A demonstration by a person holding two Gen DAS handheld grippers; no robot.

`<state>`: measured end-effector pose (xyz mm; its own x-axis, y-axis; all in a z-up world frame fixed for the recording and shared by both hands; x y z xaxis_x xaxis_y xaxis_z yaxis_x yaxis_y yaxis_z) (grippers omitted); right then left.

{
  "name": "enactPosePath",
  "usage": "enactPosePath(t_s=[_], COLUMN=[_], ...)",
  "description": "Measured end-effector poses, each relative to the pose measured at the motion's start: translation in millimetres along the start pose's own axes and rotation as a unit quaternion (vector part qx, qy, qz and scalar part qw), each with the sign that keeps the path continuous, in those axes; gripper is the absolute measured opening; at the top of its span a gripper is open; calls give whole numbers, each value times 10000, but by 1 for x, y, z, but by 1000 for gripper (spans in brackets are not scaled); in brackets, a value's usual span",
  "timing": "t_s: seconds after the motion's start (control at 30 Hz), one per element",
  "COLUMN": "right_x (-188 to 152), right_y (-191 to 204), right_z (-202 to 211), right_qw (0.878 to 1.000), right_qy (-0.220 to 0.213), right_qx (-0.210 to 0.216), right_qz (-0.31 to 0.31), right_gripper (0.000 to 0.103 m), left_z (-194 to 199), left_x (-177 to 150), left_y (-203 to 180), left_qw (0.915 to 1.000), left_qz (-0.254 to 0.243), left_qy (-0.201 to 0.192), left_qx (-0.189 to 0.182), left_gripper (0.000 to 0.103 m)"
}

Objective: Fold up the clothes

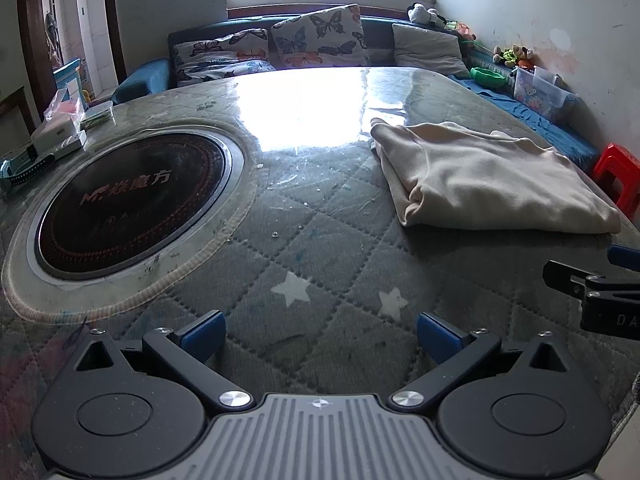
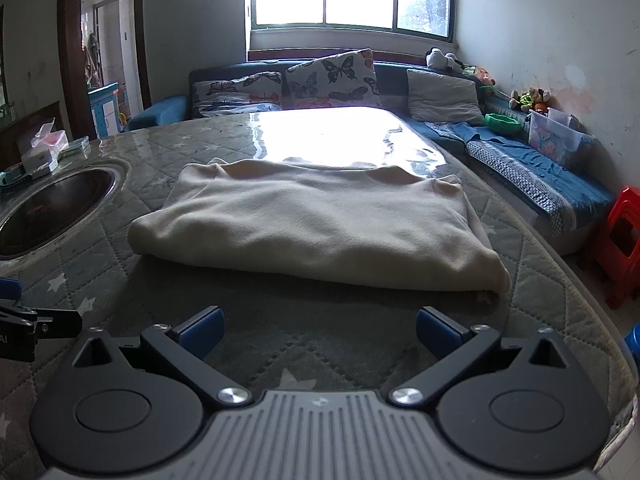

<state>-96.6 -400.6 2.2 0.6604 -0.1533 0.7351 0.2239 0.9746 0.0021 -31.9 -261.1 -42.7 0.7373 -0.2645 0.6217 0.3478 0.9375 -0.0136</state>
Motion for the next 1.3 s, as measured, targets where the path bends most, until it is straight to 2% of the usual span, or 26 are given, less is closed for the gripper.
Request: enactPosePath(t_s=[1.3], right_x=[-15], right_y=[6], right_z=[19], right_qw=[9997], right_qy=[-58], right_qx=[83], right_qz=[-242], right_gripper=[103], left_z=[22], left_x=[-25], left_y=[-21], left_qw=[9997], left_qz=[-198], left_qy=[-144], left_qx=[-34], left_gripper=[103])
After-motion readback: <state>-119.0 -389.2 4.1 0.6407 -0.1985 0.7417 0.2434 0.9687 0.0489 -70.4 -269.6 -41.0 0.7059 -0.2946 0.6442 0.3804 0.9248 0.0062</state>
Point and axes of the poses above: each gripper's, at about its wrist camera, not at the fingertips, and z roughly against the way its jaws point, y to its left, x to its top, the point moved 7 cm from there along -z, roughly the way its jaws point, and after that the axes turned 4 degrees about y, right-handed, at the moved point
